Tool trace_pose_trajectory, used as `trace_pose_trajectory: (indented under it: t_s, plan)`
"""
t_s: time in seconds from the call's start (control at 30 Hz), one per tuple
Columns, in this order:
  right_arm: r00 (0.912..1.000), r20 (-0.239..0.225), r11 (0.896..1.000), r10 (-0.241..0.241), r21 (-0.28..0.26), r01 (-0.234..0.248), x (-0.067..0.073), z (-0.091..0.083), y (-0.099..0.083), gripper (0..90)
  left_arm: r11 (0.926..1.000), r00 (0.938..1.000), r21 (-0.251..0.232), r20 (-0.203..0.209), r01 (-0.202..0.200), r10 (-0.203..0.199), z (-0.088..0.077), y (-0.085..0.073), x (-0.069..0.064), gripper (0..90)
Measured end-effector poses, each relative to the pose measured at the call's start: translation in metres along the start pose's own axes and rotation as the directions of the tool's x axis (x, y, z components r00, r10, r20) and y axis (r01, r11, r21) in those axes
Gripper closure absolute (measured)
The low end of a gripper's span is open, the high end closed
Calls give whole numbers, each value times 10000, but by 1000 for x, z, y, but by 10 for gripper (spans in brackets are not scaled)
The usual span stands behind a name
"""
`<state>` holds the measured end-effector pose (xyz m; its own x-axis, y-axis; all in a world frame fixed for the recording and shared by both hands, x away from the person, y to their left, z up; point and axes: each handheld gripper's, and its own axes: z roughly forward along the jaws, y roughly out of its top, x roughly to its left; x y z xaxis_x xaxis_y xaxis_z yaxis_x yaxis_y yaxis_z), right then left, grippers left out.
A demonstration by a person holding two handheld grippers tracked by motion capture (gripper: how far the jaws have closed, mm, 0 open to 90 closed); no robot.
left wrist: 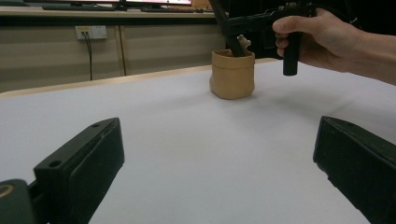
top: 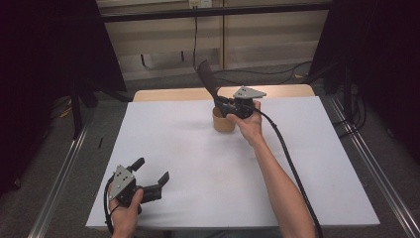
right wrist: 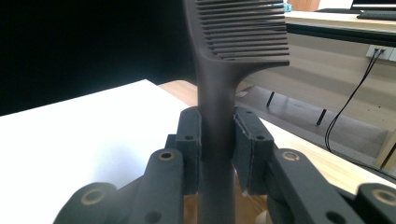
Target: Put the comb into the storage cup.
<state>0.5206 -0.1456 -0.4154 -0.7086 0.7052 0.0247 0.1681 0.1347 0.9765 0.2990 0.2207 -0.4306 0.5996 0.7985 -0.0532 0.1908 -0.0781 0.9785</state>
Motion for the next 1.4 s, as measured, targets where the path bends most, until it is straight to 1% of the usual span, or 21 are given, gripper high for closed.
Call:
trace_pose_trajectory:
  t_s: [0.27,0.33,0.53,0.7,0.73,0.87,0.9,0.93,1.03,1.13,1.37,1.4]
  plan:
    - [10000,-22,9998,-84,152,84,2,0,-5,733,10000,10000,50,-14,-58,58,-1,0,1,21]
    - [9998,2,9995,-201,256,201,4,0,-5,733,10000,10000,51,10,-63,63,-1,0,1,21]
    - [9997,25,9994,-244,266,243,5,-3,-5,733,10000,10000,52,7,-66,65,-1,0,1,21]
    - [9993,100,9984,-361,444,357,5,-5,-5,733,10000,10000,1,-14,-15,15,0,0,0,21]
    - [9992,94,9983,-378,445,374,5,-6,-5,733,10000,10000,32,-20,-67,67,0,0,0,21]
    - [9991,113,9980,-415,485,409,5,-7,-5,733,10000,10000,82,11,-44,44,0,0,1,21]
    - [9988,152,9979,-461,459,454,6,-7,-5,733,10000,10000,36,6,-1,1,0,0,1,21]
    - [9982,164,9969,-583,532,573,7,-7,-6,733,10000,10000,16,2,-12,12,0,0,0,21]
    - [9975,141,9949,-695,738,683,8,-7,-8,732,10000,10000,24,4,-90,90,-1,1,1,21]
    - [9978,175,9945,-632,852,615,8,-7,-9,733,10000,10000,20,-3,-8,9,0,0,0,21]
    - [9985,78,9928,-545,1077,533,8,-5,-13,731,10000,10000,10,4,-9,9,0,0,0,21]
    - [9985,95,9917,-540,1174,525,8,-4,-14,732,10000,10000,45,16,-67,67,-1,1,1,21]
